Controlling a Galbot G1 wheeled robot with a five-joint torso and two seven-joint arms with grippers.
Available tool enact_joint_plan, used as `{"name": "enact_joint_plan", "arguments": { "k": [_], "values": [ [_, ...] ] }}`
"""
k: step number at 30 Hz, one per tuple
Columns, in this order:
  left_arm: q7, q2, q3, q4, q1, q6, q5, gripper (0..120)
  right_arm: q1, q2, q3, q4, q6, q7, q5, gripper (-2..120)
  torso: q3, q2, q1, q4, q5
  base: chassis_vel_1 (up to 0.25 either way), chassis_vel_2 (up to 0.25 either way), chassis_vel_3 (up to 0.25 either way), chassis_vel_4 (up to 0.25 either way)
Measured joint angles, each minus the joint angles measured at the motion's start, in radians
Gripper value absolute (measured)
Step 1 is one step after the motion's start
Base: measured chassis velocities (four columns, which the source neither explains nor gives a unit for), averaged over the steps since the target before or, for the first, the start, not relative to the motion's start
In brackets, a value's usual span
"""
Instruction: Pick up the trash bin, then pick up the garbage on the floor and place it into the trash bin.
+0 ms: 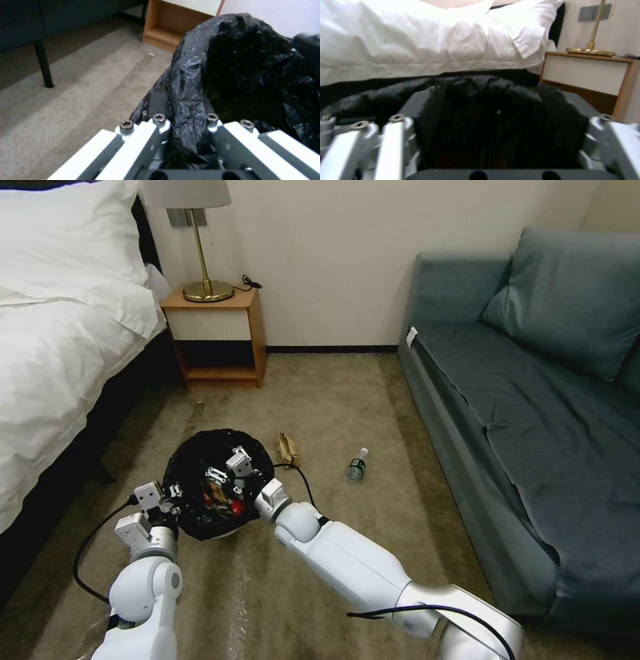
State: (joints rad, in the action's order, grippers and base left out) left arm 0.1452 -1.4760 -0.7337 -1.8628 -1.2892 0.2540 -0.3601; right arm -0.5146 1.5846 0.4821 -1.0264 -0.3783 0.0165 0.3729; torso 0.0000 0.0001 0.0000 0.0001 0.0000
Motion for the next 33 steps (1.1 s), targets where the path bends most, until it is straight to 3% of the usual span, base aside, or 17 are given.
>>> {"name": "enact_joint_plan", "arguments": {
  "k": [2,4,7,12,18,25,29,33],
  "values": [
    [0.0,0.0,0.0,0.0,0.0,0.0,0.0,4,0.0,0.0,-0.001,-0.001,0.0,0.0,0.0,79,0.0,0.0,0.0,0.0,0.0,0.0,0.0,0.0,0.0],
    [-0.001,0.008,-0.007,0.014,0.007,0.0,-0.01,4,0.004,-0.026,-0.06,-0.049,0.0,-0.02,-0.01,93,0.0,0.0,0.0,0.0002,0.0001,0.0,0.0,0.0,0.0],
    [-0.006,0.018,-0.014,0.036,0.019,-0.001,-0.019,4,0.002,-0.065,-0.123,-0.095,0.004,-0.039,-0.024,99,0.0,0.0,0.0,0.0001,0.0001,0.0,0.0,0.0,0.0],
    [-0.023,0.04,-0.016,0.098,0.053,-0.019,-0.028,4,-0.037,-0.13,-0.23,-0.169,0.03,-0.09,-0.03,100,0.0,0.0,0.0,-0.0001,0.0,0.0,0.0,0.0,0.0],
    [-0.045,0.07,-0.006,0.163,0.118,-0.028,-0.037,4,-0.224,-0.191,-0.474,-0.3,0.05,-0.179,-0.087,100,0.0,0.0,0.0,-0.0004,0.0003,0.0,0.0,0.0,0.0],
    [-0.051,0.081,-0.001,0.174,0.139,-0.027,-0.039,4,-0.433,-0.206,-0.71,-0.356,0.011,-0.17,-0.136,100,0.0,0.0,0.0,-0.0005,0.0002,0.0,0.0,0.0,0.0],
    [-0.051,0.089,0.001,0.173,0.142,-0.024,-0.044,4,-0.473,-0.195,-0.781,-0.342,-0.074,-0.117,-0.159,100,0.0,0.0,0.0,0.0,0.0003,0.0,0.0,0.0,0.0],
    [-0.051,0.09,0.001,0.174,0.143,-0.023,-0.047,4,-0.484,-0.195,-0.8,-0.333,-0.103,-0.094,-0.176,100,0.0,0.0,0.0,-0.0001,0.0002,0.0,0.0,0.0,0.0]
  ]
}}
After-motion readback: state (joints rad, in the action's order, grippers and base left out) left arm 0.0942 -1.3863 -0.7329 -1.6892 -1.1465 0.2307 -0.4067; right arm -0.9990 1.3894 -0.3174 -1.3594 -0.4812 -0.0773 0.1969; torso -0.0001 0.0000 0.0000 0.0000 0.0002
